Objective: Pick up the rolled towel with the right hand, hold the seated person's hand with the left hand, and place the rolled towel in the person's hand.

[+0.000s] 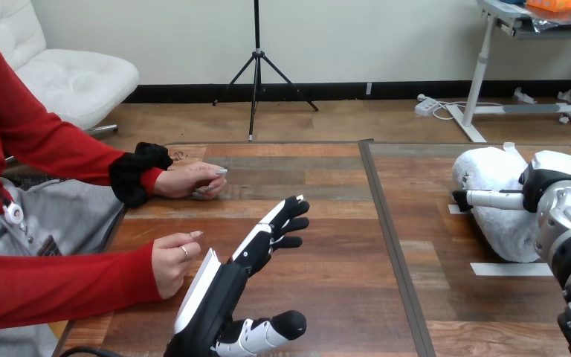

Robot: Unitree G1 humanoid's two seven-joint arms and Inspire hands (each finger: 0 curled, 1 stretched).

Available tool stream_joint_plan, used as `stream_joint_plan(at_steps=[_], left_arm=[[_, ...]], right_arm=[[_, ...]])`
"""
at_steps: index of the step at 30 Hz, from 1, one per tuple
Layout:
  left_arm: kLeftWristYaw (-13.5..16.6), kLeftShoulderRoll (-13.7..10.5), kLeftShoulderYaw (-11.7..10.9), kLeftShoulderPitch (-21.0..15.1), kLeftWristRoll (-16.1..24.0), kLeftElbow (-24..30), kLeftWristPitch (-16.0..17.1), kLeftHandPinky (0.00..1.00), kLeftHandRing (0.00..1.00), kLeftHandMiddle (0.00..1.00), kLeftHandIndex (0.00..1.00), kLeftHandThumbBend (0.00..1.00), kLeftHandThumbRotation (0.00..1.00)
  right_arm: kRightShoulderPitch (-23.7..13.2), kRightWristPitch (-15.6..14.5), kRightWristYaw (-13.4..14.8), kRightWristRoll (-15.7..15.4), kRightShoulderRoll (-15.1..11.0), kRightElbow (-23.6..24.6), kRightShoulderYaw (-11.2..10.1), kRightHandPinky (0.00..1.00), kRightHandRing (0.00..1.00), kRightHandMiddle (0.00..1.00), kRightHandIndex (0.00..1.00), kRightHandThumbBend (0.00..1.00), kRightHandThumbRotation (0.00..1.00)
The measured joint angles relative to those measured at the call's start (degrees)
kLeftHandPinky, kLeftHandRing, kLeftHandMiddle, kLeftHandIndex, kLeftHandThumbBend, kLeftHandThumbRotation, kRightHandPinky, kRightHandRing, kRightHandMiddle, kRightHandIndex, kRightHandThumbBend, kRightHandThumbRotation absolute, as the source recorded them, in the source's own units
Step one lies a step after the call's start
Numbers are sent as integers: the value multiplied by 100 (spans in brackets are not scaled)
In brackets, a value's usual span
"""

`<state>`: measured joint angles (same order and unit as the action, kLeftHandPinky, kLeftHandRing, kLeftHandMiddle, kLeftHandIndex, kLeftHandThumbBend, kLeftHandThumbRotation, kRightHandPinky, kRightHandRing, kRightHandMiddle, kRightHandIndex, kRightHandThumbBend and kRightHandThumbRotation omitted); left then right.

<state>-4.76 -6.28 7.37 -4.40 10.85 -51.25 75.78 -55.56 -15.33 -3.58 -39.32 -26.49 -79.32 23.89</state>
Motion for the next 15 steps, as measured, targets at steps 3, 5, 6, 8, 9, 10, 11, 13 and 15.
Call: stream_joint_plan(at_steps=[3,5,6,8,9,10,11,13,15], left_arm=[[-21,-6,12,15,-35,0,1,78,87,91,92,100,84],[-38,-12,37,21,-87,0,2,78,87,91,91,100,84],[-48,-13,48,24,-118,0,6,78,87,91,91,100,84],[-62,-15,55,29,-157,0,16,78,87,91,91,100,84],[-70,-17,60,31,-177,2,22,78,87,91,92,100,83],[-83,-20,66,32,-203,2,29,78,87,91,92,100,83],[-100,-25,73,34,-236,2,39,78,87,91,92,100,83],[-143,-35,85,37,-308,2,60,78,87,91,91,100,83],[-172,-40,91,39,-362,5,78,78,87,91,91,100,82]], right_arm=[[15,-12,54,37,21,0,-14,54,78,85,93,100,88],[34,-15,110,96,35,0,-47,54,79,86,94,100,87],[47,-14,145,124,43,0,-66,54,80,86,93,100,86],[80,-3,211,147,55,1,-102,55,81,87,93,100,85],[103,7,250,158,65,1,-118,56,81,87,93,100,85],[123,14,279,156,73,1,-120,57,82,87,93,100,85],[144,22,302,153,85,1,-119,57,82,88,93,100,85],[194,40,340,132,110,0,-105,60,83,88,94,100,85],[244,59,381,111,129,0,-82,63,84,89,94,100,85]])
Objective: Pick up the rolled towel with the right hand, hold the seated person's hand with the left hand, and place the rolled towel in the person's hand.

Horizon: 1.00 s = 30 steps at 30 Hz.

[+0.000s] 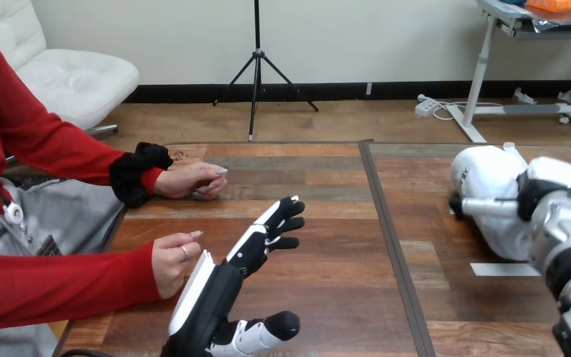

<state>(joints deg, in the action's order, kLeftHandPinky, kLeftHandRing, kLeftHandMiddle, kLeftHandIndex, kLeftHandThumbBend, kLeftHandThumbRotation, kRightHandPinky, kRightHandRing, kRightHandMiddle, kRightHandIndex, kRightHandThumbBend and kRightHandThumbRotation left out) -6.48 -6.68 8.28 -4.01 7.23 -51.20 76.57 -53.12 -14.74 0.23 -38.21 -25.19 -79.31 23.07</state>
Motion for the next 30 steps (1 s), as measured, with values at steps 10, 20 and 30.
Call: stream_joint_plan(at_steps=[10,20,30], left_arm=[[-161,-6,19,13,-271,52,46,77,87,90,90,100,81],[-302,-14,29,72,-488,183,123,75,86,90,90,100,81],[-448,-27,61,168,-742,319,133,75,85,90,90,100,78]], right_arm=[[225,42,465,179,70,2,-127,54,75,86,91,100,55],[520,401,1266,677,108,14,-571,39,61,70,70,90,11],[725,885,1500,1158,80,32,-1023,35,49,54,53,79,1]])
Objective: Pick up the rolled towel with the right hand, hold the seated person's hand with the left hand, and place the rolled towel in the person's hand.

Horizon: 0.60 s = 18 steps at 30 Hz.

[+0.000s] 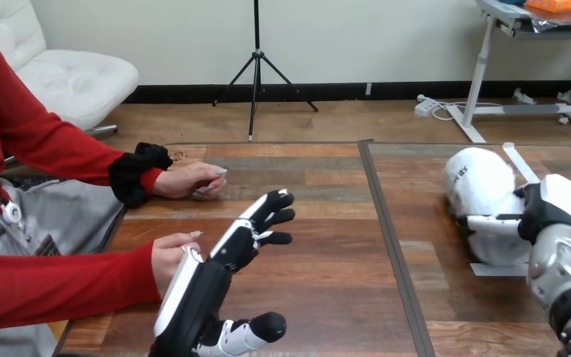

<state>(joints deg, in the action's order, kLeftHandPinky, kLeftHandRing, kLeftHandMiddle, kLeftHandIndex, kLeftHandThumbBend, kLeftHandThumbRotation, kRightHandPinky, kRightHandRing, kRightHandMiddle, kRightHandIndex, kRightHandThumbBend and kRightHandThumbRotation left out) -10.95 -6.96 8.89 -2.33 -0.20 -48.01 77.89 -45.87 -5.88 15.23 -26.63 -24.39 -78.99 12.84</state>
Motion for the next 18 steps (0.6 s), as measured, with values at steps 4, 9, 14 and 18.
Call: stream_joint_plan(at_steps=[4,9,14,18], left_arm=[[-90,-20,50,42,-166,76,0,75,86,90,90,100,78],[-209,-56,118,63,-340,150,0,75,85,90,90,100,78],[-326,-82,165,75,-482,220,-1,75,85,89,89,100,77],[-423,-97,193,77,-598,266,-1,76,85,90,89,100,77]], right_arm=[[43,138,-1,113,-6,4,-93,31,44,49,51,78,0],[54,307,-8,189,-6,13,-186,27,38,43,42,74,0],[56,449,-13,201,14,29,-217,25,34,39,32,70,0],[73,589,-21,208,47,52,-227,24,33,39,26,69,0]])
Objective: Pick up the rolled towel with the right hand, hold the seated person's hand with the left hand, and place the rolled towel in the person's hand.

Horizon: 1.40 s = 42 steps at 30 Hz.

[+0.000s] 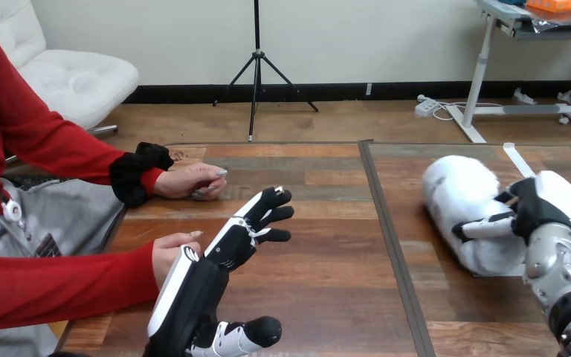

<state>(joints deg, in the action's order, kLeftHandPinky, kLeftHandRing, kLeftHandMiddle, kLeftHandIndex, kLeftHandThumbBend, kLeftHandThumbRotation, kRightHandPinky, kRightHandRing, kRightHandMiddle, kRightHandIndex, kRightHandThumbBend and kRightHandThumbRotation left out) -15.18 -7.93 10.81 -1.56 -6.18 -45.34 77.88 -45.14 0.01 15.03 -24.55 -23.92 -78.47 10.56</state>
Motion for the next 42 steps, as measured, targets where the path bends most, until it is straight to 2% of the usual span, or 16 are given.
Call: stream_joint_plan(at_steps=[5,10,16,23,31,35,42], left_arm=[[-100,-5,2,1,-85,32,-1,76,85,89,89,100,77],[-194,-11,7,25,-183,75,-17,76,85,89,89,100,77],[-285,-12,6,53,-258,97,-19,75,85,89,89,100,76],[-429,-19,10,69,-389,111,-19,76,85,89,89,100,76],[-542,-21,-3,69,-497,126,-20,76,85,89,88,100,76],[-581,-24,-9,70,-500,141,-25,76,85,89,88,100,76],[-667,-24,-13,71,-538,169,-44,76,85,89,88,100,76]], right_arm=[[81,288,-42,111,39,32,-63,17,24,31,21,68,0],[244,730,-152,358,119,82,-248,9,14,21,17,66,0],[472,1235,-375,716,216,161,-485,7,12,17,14,64,0],[708,1731,-654,1034,322,246,-694,10,15,17,13,62,0],[1027,2202,-1272,1610,451,415,-1075,13,17,18,12,59,0],[1180,2337,-1626,1946,539,478,-1278,7,11,13,10,53,0],[1507,2499,-2458,2621,667,684,-1641,2,6,9,7,46,0]])
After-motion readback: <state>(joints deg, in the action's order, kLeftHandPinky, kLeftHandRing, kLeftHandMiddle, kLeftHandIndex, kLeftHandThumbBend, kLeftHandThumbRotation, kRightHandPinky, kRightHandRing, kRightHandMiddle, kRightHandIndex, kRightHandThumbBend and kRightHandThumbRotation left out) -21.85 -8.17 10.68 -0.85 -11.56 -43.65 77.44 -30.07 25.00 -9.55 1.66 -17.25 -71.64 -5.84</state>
